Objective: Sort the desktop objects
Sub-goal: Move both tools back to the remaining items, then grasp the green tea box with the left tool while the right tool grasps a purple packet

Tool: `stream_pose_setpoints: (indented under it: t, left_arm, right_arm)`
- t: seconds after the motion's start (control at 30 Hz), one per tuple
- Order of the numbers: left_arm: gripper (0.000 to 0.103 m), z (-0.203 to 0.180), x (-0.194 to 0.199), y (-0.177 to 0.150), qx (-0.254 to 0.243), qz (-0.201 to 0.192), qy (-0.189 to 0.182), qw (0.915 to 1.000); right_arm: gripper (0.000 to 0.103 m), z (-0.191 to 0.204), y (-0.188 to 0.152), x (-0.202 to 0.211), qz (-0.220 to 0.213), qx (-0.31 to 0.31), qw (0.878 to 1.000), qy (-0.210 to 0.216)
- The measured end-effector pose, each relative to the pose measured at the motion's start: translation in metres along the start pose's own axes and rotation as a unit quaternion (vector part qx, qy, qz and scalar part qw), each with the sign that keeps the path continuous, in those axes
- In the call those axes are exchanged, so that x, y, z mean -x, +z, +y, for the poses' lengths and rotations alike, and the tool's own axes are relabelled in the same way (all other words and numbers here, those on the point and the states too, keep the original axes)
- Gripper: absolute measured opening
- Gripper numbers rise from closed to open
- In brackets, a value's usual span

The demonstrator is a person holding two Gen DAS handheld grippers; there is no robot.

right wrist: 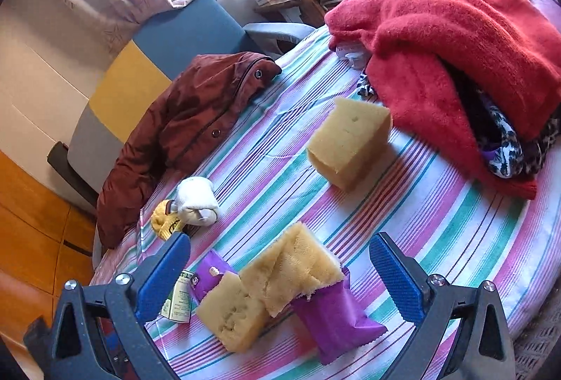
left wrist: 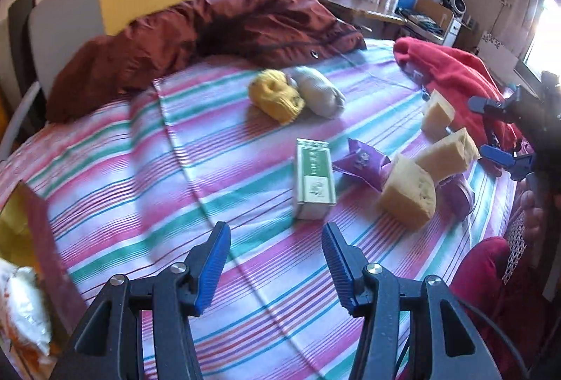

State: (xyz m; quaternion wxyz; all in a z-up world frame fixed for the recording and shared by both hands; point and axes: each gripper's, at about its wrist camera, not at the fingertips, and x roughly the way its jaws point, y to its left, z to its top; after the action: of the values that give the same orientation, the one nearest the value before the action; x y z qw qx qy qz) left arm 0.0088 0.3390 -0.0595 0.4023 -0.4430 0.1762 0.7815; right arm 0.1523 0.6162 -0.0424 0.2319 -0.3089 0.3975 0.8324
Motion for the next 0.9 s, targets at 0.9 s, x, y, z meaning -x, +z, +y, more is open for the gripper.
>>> stream_pose_setpoints:
  t: [0.9]
  left_arm:
    - [0.032, -0.003, -0.088, 0.038, -0.038, 0.034, -0.018, 0.9986]
  right_arm:
    - [0.103, -0.006, 0.001, -0.013, 0.031, -0.017, 0.999, 0.006]
